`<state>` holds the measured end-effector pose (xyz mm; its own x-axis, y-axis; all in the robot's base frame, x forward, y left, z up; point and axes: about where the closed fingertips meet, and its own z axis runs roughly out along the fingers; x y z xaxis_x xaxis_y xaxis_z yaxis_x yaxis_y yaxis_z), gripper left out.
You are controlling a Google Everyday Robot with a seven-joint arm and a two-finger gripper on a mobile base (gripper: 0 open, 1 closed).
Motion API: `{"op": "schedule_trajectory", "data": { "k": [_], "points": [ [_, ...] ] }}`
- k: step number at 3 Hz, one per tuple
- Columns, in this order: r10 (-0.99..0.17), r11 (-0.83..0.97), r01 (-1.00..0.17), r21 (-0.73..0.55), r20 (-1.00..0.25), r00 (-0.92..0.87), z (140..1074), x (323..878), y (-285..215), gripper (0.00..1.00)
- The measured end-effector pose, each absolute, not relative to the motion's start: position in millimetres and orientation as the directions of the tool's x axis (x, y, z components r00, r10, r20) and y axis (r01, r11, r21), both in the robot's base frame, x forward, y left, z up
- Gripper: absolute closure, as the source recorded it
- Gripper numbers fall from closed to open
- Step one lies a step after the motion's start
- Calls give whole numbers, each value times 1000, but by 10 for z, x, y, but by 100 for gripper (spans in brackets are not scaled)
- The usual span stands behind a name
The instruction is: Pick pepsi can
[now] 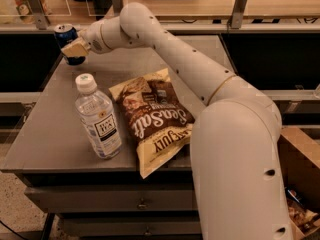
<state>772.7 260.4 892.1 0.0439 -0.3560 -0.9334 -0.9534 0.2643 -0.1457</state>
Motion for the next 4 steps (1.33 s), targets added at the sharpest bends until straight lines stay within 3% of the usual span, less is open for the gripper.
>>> {"op": "schedule_trajectory", "data": {
  "k": [4],
  "points": [
    [-345,275,-952,-138,-938,36,9548,7673,2235,59]
  ]
}}
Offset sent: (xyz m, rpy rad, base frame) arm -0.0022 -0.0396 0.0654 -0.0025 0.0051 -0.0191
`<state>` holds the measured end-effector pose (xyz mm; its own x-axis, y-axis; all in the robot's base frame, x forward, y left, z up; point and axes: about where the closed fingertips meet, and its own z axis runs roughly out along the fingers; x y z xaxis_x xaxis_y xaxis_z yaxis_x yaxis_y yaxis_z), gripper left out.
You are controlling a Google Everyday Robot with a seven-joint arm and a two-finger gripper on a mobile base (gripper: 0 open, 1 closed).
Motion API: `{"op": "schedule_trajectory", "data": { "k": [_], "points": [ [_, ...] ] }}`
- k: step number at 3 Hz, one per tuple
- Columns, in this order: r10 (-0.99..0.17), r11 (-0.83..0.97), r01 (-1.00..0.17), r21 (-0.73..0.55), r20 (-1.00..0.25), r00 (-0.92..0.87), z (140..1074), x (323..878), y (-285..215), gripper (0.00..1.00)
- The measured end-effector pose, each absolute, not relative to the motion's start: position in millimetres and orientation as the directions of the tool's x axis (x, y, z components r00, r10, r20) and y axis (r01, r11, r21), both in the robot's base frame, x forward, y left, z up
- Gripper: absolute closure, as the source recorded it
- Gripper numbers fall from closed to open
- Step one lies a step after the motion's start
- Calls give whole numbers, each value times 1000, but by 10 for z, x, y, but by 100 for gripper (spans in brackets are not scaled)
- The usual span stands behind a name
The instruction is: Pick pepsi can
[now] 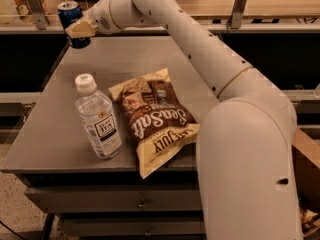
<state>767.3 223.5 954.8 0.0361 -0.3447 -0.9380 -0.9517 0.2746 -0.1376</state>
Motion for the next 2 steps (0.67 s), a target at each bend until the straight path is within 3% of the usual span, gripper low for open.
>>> {"op": "schedule_trajectory", "data": {
  "k": [1,2],
  "points": [
    [-317,265,-956,-128,-948,39,9645,7634,2178,59],
    [-317,261,-957,-126,-948,38,9627,7627,2212,76]
  ]
}}
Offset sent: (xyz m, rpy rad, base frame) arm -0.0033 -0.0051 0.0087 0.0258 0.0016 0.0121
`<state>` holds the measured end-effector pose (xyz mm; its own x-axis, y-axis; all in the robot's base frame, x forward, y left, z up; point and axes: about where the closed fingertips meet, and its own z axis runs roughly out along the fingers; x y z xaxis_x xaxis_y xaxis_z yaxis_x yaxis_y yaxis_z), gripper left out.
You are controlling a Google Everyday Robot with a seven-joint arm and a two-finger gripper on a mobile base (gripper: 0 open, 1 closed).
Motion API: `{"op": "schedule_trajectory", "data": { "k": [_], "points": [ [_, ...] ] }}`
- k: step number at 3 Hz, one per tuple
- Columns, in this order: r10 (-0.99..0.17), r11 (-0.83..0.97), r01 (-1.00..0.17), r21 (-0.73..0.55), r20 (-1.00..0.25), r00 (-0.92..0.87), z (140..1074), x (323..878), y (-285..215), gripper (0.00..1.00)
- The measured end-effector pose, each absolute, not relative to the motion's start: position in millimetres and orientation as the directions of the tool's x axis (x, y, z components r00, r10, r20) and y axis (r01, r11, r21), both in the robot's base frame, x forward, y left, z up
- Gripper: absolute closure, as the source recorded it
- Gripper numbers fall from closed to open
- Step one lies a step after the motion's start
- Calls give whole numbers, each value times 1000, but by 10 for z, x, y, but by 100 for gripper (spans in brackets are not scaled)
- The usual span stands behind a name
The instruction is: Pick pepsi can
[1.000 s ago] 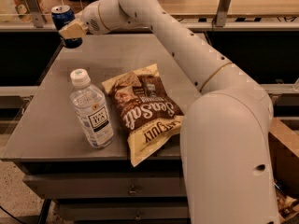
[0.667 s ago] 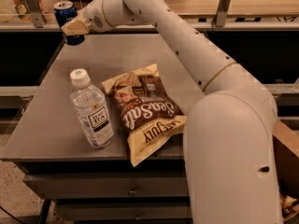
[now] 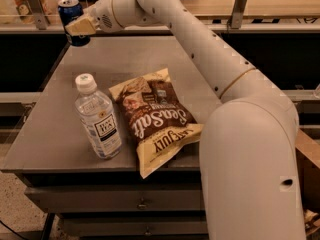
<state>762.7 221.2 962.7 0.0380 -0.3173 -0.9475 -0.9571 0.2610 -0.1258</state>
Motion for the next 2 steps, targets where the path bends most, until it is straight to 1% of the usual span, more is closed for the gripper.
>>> {"op": "schedule_trajectory", "data": {
  "k": [1,2],
  "points": [
    [-318,257,-959,-124,-947,37,9610,7618,2243,98],
    [-318,255,-959,-123,-947,37,9603,7614,2257,100]
  ]
}}
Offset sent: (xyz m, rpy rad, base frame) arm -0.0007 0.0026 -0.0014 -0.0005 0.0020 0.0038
